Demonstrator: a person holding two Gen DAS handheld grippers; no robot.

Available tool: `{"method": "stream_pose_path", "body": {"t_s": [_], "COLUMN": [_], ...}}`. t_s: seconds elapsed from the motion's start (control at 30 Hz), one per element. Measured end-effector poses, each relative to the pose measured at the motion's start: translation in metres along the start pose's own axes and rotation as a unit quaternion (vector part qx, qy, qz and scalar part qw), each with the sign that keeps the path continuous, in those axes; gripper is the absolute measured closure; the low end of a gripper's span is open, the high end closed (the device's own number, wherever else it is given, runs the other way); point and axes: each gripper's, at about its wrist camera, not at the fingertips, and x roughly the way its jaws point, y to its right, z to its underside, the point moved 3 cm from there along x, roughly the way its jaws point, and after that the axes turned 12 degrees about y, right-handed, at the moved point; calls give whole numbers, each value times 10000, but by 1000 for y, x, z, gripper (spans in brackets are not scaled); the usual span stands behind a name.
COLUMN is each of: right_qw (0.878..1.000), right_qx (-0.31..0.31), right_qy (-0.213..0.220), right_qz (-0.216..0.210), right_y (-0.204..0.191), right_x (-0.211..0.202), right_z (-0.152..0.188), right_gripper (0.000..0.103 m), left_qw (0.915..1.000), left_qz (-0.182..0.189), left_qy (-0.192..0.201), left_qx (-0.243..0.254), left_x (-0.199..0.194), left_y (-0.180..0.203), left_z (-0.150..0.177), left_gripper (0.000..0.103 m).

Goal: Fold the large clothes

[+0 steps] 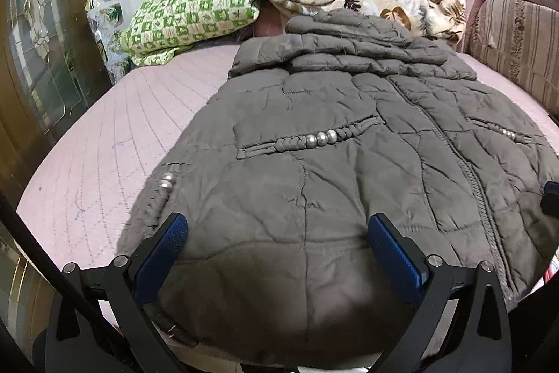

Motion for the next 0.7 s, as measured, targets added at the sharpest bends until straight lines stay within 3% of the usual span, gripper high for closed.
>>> {"method": "stream_pose_path", "body": {"t_s": [0.23,0.4,0.7], "right_qw": [9986,9967,9911], "right_qx": [429,566,883], "right_qy": [280,478,793], "right_qz": [120,342,605], "right_y": [29,49,95], "right_x": [-30,-47,-77], "right_z": [-7,-17,-37], "right_gripper": [16,16,16], "left_qw": [9992,9986,9937], "left_qz": [-175,-330,-432], "left_qy": [110,248,-94], "left_qx": [-349,-339,-1026], "left_x": [-19,-32,-19], "left_y": [-34,-54,-86], "left_z": [-4,-9,-2], "left_gripper": [0,0,0]}}
